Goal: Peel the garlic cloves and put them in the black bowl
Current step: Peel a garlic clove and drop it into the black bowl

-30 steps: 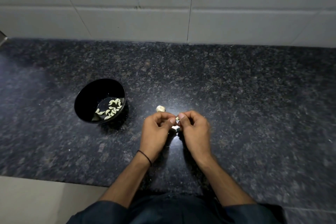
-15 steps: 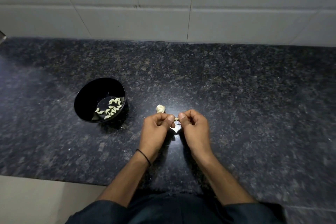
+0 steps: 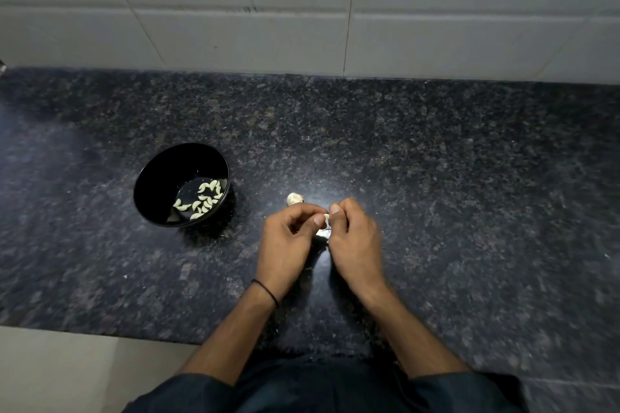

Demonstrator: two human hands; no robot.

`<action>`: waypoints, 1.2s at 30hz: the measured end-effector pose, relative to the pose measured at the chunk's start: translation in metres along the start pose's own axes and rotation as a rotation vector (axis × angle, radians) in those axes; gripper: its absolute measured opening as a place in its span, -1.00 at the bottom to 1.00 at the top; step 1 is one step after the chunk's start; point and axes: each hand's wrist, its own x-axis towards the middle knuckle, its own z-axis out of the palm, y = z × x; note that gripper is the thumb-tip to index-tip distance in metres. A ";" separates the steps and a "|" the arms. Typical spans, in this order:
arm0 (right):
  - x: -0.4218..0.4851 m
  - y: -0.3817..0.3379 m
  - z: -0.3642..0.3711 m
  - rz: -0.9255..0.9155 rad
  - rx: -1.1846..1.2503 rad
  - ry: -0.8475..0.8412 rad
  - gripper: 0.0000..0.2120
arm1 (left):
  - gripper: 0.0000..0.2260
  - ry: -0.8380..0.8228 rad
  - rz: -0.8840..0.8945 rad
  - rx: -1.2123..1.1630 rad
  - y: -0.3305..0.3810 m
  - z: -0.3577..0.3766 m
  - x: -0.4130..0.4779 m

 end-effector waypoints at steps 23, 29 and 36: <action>-0.005 0.007 -0.001 0.087 0.241 -0.102 -0.92 | -0.92 0.107 -0.207 -0.105 -0.002 0.002 -0.002; -0.004 0.004 -0.004 0.084 0.259 -0.088 -0.91 | -0.84 0.056 -0.056 0.075 -0.002 -0.003 -0.005; -0.005 0.004 -0.002 0.040 0.240 -0.090 -0.88 | -0.83 0.055 0.077 0.275 -0.002 -0.010 -0.005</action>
